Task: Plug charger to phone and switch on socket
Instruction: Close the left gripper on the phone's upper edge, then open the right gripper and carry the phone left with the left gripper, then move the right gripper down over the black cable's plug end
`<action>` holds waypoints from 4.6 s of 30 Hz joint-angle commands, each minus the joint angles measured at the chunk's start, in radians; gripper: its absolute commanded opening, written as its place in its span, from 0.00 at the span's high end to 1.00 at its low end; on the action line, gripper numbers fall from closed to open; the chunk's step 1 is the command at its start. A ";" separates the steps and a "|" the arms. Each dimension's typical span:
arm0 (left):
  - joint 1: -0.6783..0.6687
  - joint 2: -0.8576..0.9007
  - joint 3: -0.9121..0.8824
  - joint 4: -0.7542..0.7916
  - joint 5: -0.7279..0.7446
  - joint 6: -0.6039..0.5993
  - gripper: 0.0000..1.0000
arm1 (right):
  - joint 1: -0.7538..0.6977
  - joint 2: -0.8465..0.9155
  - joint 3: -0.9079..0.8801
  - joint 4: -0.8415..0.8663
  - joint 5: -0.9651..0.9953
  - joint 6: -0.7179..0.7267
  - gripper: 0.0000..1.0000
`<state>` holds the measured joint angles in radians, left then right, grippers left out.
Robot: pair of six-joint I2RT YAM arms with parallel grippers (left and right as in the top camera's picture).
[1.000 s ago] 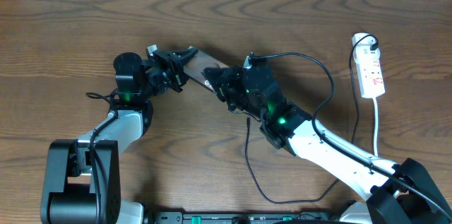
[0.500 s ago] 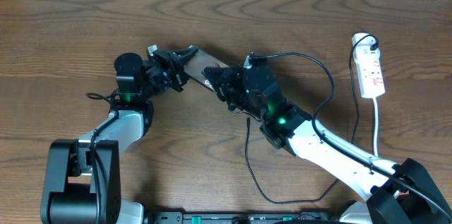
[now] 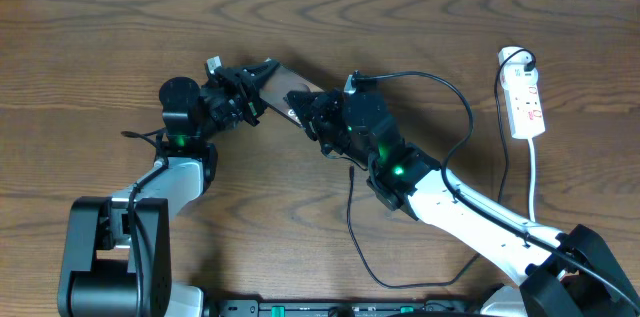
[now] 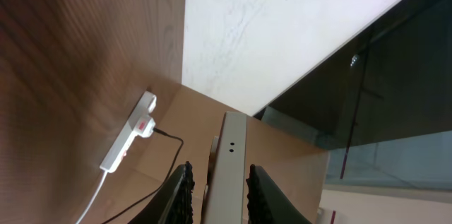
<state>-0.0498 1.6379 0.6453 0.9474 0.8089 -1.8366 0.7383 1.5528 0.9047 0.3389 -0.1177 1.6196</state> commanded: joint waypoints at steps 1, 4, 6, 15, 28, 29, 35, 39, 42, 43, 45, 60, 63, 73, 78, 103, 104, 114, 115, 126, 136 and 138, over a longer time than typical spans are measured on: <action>-0.009 -0.018 0.011 0.033 0.013 -0.020 0.78 | 0.010 0.002 0.004 -0.015 0.014 -0.034 0.99; -0.009 -0.018 0.011 0.052 0.013 -0.020 0.78 | 0.010 0.002 0.004 -0.009 0.014 -0.034 0.99; -0.009 -0.018 0.011 0.055 0.013 -0.020 0.78 | 0.010 0.002 0.004 -0.009 0.014 -0.025 0.99; -0.009 -0.018 0.011 0.053 0.013 -0.020 0.78 | 0.010 0.002 0.004 -0.038 0.014 0.046 0.99; -0.009 -0.018 0.011 0.053 0.014 -0.021 0.78 | 0.010 0.002 0.004 -0.048 0.003 0.089 0.98; -0.009 -0.018 0.011 0.053 0.013 -0.021 0.78 | 0.010 0.002 0.004 -0.048 0.003 0.089 0.98; -0.009 -0.018 0.011 0.053 0.014 -0.021 0.78 | 0.010 0.002 0.004 -0.048 0.003 0.094 0.98; -0.009 -0.018 0.011 0.053 0.013 -0.020 0.79 | 0.010 0.002 0.004 -0.048 0.003 0.094 0.98; -0.009 -0.018 0.011 0.053 0.013 -0.020 0.92 | 0.010 0.002 0.004 -0.048 0.003 0.094 0.98; -0.009 -0.018 0.011 0.053 0.013 -0.020 0.92 | 0.010 0.002 0.004 -0.048 0.003 0.093 0.98; -0.009 -0.018 0.011 0.053 0.014 -0.020 0.92 | 0.010 0.002 0.004 -0.048 0.003 0.093 0.98; -0.009 -0.018 0.011 0.053 0.014 -0.020 0.92 | 0.010 0.002 0.004 -0.048 0.003 0.093 0.85; -0.008 -0.018 0.011 0.053 0.013 -0.021 0.92 | 0.010 0.002 0.004 -0.048 0.003 0.092 0.60; -0.008 -0.018 0.011 0.053 0.013 -0.021 0.93 | 0.010 0.002 0.004 -0.047 0.003 0.084 0.01; 0.015 -0.018 0.011 0.033 0.026 -0.007 0.93 | 0.002 0.002 0.004 -0.047 0.003 0.056 0.01; 0.454 -0.018 0.011 -0.018 0.671 0.810 0.92 | -0.127 0.001 0.008 0.060 -0.236 -0.803 0.01; 0.454 -0.018 0.011 -0.018 0.689 0.844 0.92 | -0.137 0.001 0.014 0.057 -0.272 -0.831 0.01; 0.454 -0.018 0.011 -0.018 0.762 1.005 0.92 | -0.272 0.002 0.258 -0.537 -0.524 -1.200 0.01; 0.454 -0.018 0.011 -0.018 0.763 1.010 0.92 | -0.278 0.002 0.292 -0.615 -0.523 -1.239 0.01; 0.454 -0.018 0.011 -0.019 0.763 1.014 0.93 | -0.291 0.005 0.495 -1.186 -0.202 -1.146 0.12; 0.454 -0.018 0.011 -0.026 0.763 1.013 0.92 | -0.194 0.199 0.493 -1.305 -0.121 -1.033 0.02; 0.454 -0.018 0.011 -0.026 0.763 1.013 0.92 | -0.174 0.257 0.494 -1.304 -0.121 -0.997 0.06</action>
<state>0.4015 1.6379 0.6376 0.9165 1.5436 -0.8333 0.5404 1.7542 1.3895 -0.9607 -0.2642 0.5518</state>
